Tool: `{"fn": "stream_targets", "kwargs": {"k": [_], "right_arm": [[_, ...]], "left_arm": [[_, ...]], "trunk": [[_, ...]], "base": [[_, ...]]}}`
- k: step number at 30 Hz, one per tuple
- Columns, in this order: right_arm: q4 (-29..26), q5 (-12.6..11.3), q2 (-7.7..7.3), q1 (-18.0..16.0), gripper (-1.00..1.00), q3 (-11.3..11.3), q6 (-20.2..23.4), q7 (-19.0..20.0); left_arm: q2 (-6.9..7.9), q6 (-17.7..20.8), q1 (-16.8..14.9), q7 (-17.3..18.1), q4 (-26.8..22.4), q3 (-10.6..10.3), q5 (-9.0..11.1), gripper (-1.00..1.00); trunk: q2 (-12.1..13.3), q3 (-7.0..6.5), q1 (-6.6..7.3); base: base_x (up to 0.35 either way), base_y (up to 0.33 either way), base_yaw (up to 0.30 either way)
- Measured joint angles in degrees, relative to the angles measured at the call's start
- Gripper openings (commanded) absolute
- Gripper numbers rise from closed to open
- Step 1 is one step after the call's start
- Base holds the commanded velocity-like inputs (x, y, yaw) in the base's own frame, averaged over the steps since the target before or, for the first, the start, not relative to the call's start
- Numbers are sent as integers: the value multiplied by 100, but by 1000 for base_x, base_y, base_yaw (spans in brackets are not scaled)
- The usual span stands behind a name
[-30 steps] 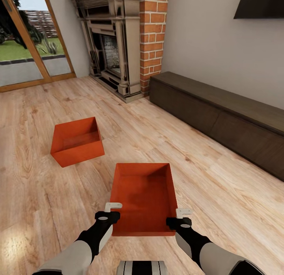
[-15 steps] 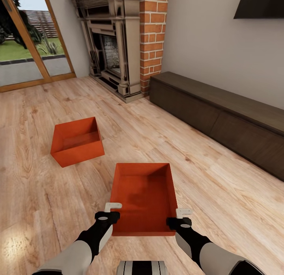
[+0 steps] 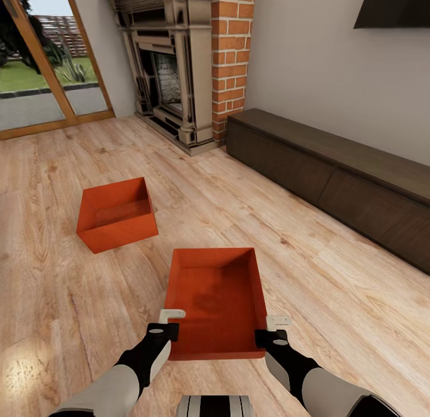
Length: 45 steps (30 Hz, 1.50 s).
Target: Move the two storage containers from the living room to the garage. In the garage, place one container on the floor and stack the other container on top of it (either order is fine).
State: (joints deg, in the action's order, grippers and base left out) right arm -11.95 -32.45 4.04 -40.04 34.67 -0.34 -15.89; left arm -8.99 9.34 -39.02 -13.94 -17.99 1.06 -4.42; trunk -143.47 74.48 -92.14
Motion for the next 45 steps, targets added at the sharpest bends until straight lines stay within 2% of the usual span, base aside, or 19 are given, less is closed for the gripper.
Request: {"fn": "stream_targets", "kwargs": {"k": [13, 31, 45], "right_arm": [[1, 19, -5, -1, -100, -6, -1, -8], [55, -10, -8, -1, -100, 17, -4, 43], [54, -11, -9, -1, -100, 18, -4, 43]], "left_arm": [[1, 2, 0, 21, -11, 23, 7, -100], [0, 36, 1, -18, 0, -20, 50, -100], [0, 34, 1, -23, 1, -23, 55, -100]], "trunk": [[0, 0, 0], [24, -398, 46], [585, -650, 353]], "base": [[0, 0, 0], [0, 0, 0], [0, 0, 0]]}}
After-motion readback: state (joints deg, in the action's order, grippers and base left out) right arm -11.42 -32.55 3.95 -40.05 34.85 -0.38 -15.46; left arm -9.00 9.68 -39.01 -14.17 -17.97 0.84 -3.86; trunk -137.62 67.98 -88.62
